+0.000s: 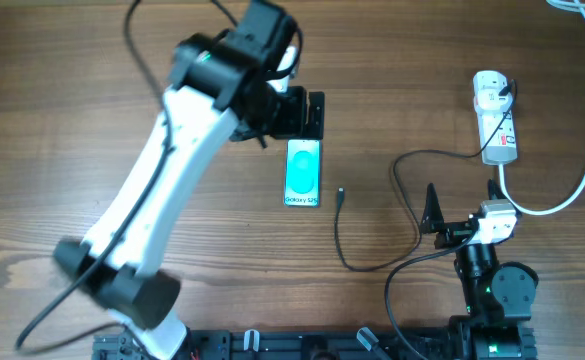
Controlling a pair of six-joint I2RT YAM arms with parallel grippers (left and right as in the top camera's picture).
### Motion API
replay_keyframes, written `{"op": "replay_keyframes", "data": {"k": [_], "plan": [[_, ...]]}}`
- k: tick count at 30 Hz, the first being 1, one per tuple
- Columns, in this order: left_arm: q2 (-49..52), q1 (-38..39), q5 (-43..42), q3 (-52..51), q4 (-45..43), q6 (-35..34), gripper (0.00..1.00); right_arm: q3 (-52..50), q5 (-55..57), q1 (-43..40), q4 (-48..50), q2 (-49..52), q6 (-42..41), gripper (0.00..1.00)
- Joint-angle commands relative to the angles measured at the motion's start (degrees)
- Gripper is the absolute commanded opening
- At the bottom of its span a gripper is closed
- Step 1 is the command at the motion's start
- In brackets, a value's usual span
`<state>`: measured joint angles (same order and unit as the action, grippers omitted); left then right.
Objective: Plug charger to phone and switch on socket
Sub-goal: 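Move the left gripper over the blue phone and lower it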
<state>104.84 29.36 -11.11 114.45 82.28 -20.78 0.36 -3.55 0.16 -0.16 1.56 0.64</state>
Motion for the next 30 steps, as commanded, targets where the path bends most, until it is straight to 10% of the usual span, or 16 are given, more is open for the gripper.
{"op": "replay_keyframes", "data": {"k": [1,30], "plan": [[7.3,0.2,1.6,2.0,-0.7,-0.7,1.00,-0.1,0.4,-0.2,0.2,-0.2,-0.8,1.00],[25.6,4.9,11.2,1.8,-9.4,-2.6,1.00,-0.1,0.4,-0.2,0.2,-0.2,-0.8,1.00]]}}
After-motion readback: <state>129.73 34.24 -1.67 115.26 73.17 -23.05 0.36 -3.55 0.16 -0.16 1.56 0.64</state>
